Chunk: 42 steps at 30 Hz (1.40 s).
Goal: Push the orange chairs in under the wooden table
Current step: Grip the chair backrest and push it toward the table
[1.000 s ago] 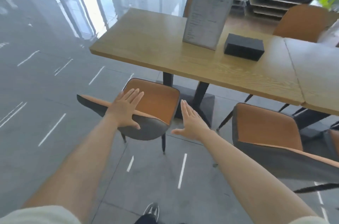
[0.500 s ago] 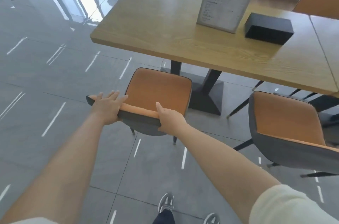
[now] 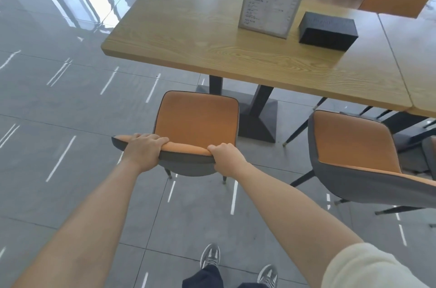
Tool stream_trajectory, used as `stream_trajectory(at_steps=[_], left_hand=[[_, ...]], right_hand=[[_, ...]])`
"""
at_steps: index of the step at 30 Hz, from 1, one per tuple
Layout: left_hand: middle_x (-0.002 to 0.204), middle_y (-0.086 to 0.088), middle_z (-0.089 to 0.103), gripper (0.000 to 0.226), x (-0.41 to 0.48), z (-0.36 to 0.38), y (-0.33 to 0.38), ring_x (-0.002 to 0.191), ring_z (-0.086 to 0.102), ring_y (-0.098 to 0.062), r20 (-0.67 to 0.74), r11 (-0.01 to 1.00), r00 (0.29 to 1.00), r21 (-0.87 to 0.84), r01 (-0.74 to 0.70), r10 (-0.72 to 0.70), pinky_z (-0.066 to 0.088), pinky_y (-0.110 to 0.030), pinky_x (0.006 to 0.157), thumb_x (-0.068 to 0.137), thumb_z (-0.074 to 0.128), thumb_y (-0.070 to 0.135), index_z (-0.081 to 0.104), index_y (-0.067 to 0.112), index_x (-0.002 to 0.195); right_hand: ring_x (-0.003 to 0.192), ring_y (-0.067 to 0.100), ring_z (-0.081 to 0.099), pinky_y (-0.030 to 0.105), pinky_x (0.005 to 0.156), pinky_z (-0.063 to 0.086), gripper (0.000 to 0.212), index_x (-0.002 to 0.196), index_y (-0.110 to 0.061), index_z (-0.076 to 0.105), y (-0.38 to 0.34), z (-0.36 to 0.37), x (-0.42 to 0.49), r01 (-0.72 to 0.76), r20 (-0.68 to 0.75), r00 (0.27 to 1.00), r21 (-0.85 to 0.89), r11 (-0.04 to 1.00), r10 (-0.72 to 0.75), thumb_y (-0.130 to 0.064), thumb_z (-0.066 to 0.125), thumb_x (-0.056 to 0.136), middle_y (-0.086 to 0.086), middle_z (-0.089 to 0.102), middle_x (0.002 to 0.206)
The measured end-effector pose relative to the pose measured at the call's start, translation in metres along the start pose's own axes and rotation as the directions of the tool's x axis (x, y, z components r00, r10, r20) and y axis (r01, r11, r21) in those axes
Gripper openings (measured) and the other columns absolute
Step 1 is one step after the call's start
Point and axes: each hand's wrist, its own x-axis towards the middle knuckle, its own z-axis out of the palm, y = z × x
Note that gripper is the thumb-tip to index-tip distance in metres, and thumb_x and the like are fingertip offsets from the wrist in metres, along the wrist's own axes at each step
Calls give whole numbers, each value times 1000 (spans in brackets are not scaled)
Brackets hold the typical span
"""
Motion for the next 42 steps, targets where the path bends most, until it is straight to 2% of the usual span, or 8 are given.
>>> stream_trajectory(at_steps=[9, 14, 21, 28, 30, 33, 37, 42], left_hand=[[127, 1, 58, 43, 4, -3, 65, 120, 51, -22, 11, 996, 996, -7, -87, 88, 33, -42, 103, 87, 47, 14, 48, 27, 128], [123, 0, 60, 39, 14, -3, 110, 117, 52, -23, -36, 989, 989, -22, -146, 145, 33, -39, 100, 86, 45, 13, 51, 25, 123], [121, -1, 61, 39, 28, -6, 146, 115, 53, -23, -72, 983, 982, -37, -179, 176, 33, -37, 98, 87, 44, 10, 53, 24, 122], [123, 0, 59, 38, 22, -8, 140, 119, 50, -22, -56, 993, 992, -27, -115, 114, 30, -42, 104, 86, 47, 9, 50, 25, 120], [122, 0, 60, 36, 22, -9, 141, 118, 50, -22, -53, 993, 992, -9, -115, 114, 31, -41, 102, 86, 48, 11, 50, 25, 119], [125, -1, 57, 37, 22, -9, 141, 121, 47, -22, -45, 993, 992, 18, -118, 118, 32, -41, 102, 86, 50, 14, 47, 23, 122], [151, -9, 29, 68, 23, -10, 139, 139, 27, -26, 22, 986, 986, 7, -166, 166, 24, -45, 113, 83, 60, 47, 30, 25, 140], [159, -1, -5, 97, 22, -10, 145, 147, -2, -22, 22, 967, 967, -1, -254, 254, 1, -45, 118, 74, 44, 76, -1, 30, 147]], right_hand=[[82, 36, 58, 32, 63, 38, 20, 85, -12, 45, 44, 2, -49, -91, 10, 996, 45, 995, 90, 6, 42, 77, 19, 64, 93], [75, 28, 46, 35, 64, 41, 22, 80, -15, 41, 80, -1, -77, -205, -2, 979, 102, 973, 206, 6, 38, 77, 19, 62, 91], [87, 32, 57, 40, 74, 48, 29, 97, -7, 53, 112, -14, -92, -250, -13, 967, 144, 957, 255, 10, 37, 80, 17, 63, 96], [82, 31, 53, 35, 63, 36, 30, 104, -9, 45, 102, -7, -88, -240, 3, 971, 47, 970, 241, 9, 37, 81, 15, 61, 101], [93, 32, 54, 37, 69, 41, 32, 108, -9, 45, 103, -5, -87, -249, -14, 968, 42, 968, 250, 7, 39, 82, 15, 60, 106], [119, 29, 40, 38, 97, 38, 39, 121, -14, 43, 105, 1, -88, -233, -86, 969, 0, 972, 232, -1, 48, 84, 9, 51, 124], [140, 31, 14, 42, 115, 18, 53, 135, -16, 30, 106, 4, -94, -297, -97, 951, -24, 955, 293, -17, 54, 89, 11, 25, 149], [145, 26, -3, 42, 118, 4, 71, 146, -15, 6, 106, 1, -108, -343, -38, 938, 17, 939, 343, -37, 46, 91, 8, 1, 157]])
